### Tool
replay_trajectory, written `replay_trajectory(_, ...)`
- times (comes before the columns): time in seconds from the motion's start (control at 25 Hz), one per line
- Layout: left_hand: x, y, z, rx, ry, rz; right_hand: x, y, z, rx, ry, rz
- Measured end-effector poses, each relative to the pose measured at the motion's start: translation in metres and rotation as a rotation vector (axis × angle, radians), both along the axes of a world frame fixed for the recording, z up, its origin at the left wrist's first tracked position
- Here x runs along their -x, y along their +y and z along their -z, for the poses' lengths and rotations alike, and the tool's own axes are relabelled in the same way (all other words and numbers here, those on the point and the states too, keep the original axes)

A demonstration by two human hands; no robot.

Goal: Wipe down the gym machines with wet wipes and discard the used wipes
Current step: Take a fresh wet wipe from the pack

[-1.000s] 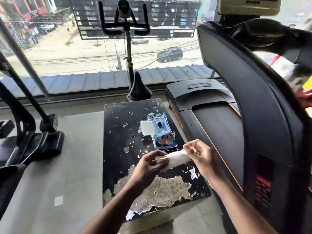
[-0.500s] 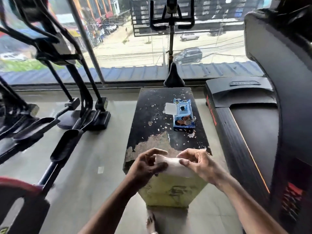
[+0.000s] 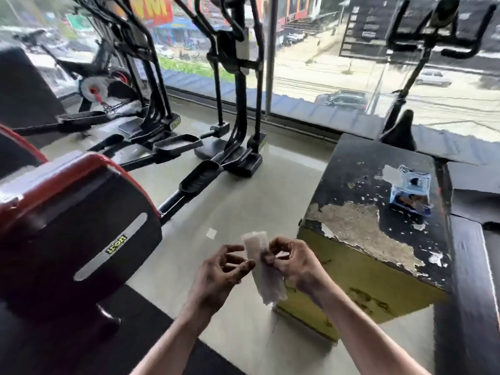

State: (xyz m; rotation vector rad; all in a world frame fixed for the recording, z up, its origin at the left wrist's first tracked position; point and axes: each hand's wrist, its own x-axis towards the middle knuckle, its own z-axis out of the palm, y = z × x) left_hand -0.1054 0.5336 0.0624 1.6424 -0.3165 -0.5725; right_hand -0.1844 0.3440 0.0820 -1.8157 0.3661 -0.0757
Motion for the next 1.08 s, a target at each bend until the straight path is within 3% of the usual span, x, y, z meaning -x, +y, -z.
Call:
replay_trajectory(0.16, -0.028, 0.128, -0.001, 0.046, 0.036, -0.158, -0.074, 0.124, -0.003, -0.100, -0.014, -0.196)
replay_trajectory(0.4, -0.068, 0.332, -0.017, 0.200, 0.069, -0.459, -0.171, 0.322, -0.009, -0.081, -0.041, -0.529)
replay_trajectory(0.76, -0.157, 0.524, -0.014, 0.120, -0.095, -0.807, -0.313, 0.524, 0.005, -0.045, -0.121, -0.773)
replay_trajectory(1.08, -0.308, 0.666, -0.029, 0.092, -0.023, -0.917, -0.489, 0.687, -0.007, -0.015, -0.265, -0.958)
